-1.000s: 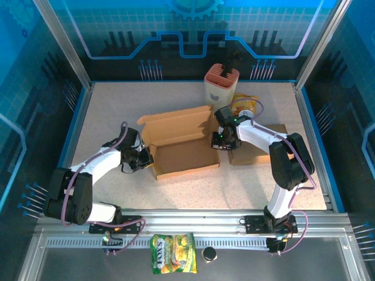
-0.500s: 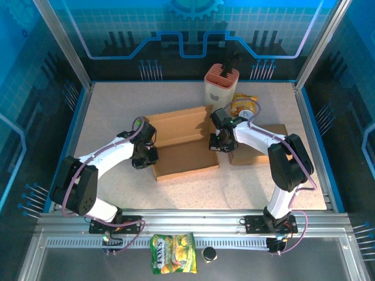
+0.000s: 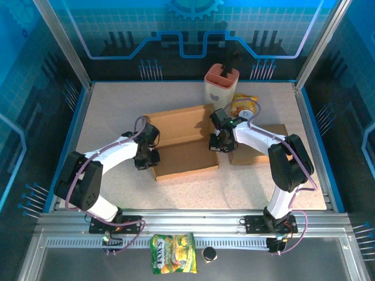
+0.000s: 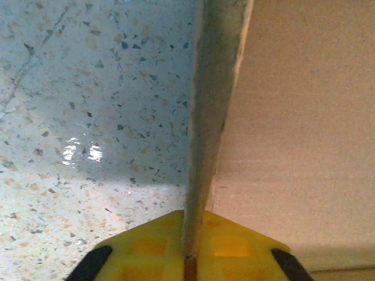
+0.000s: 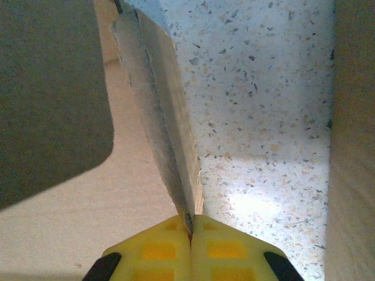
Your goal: Fold the paper box
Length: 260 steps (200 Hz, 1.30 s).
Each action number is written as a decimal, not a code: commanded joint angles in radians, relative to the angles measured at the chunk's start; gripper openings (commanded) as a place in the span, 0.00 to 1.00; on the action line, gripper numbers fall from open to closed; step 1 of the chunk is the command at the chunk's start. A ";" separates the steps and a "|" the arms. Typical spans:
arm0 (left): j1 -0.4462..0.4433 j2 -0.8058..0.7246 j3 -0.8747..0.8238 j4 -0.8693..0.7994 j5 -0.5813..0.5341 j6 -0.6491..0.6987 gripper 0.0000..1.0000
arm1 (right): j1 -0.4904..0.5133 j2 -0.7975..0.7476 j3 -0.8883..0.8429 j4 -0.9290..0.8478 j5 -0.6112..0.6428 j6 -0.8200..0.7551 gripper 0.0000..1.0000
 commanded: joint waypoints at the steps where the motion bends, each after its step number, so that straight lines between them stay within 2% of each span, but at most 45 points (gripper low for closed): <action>1: -0.032 0.040 -0.002 -0.064 -0.043 0.028 0.02 | 0.027 -0.037 -0.001 -0.026 0.009 0.024 0.00; 7: -0.038 0.041 0.008 -0.080 -0.058 0.031 0.00 | 0.030 -0.043 -0.001 -0.025 0.013 0.026 0.00; 36: -0.074 0.028 0.063 -0.158 -0.144 0.037 0.00 | 0.054 -0.075 0.002 -0.029 0.049 0.044 0.00; 71: -0.074 0.023 0.073 -0.159 -0.144 0.045 0.00 | 0.069 -0.092 -0.006 -0.022 0.069 0.065 0.00; 83: -0.073 0.028 0.064 -0.133 -0.125 0.049 0.17 | 0.071 -0.092 -0.009 -0.017 0.064 0.064 0.00; 90: -0.075 0.036 0.063 -0.121 -0.113 0.054 0.22 | 0.070 -0.091 -0.008 -0.017 0.062 0.062 0.00; 103: -0.075 0.050 0.061 -0.097 -0.094 0.060 0.27 | 0.072 -0.086 -0.007 -0.019 0.058 0.062 0.00; 121: -0.075 0.062 0.054 -0.061 -0.084 0.062 0.28 | 0.072 -0.087 -0.012 -0.016 0.055 0.064 0.00; 145: -0.074 0.076 0.062 -0.052 -0.096 0.069 0.21 | 0.075 -0.090 -0.015 -0.016 0.055 0.063 0.00; 174: -0.074 0.076 0.071 -0.058 -0.127 0.079 0.21 | 0.076 -0.092 -0.016 -0.016 0.057 0.062 0.00; 197: -0.075 0.079 0.072 -0.066 -0.147 0.089 0.07 | 0.078 -0.095 -0.024 -0.011 0.058 0.065 0.00; 227: -0.088 0.067 0.082 -0.118 -0.212 0.075 0.00 | 0.083 -0.099 -0.023 -0.012 0.066 0.067 0.00; 260: -0.116 0.007 0.078 -0.154 -0.313 0.030 0.00 | 0.101 -0.120 -0.027 -0.014 0.094 0.077 0.00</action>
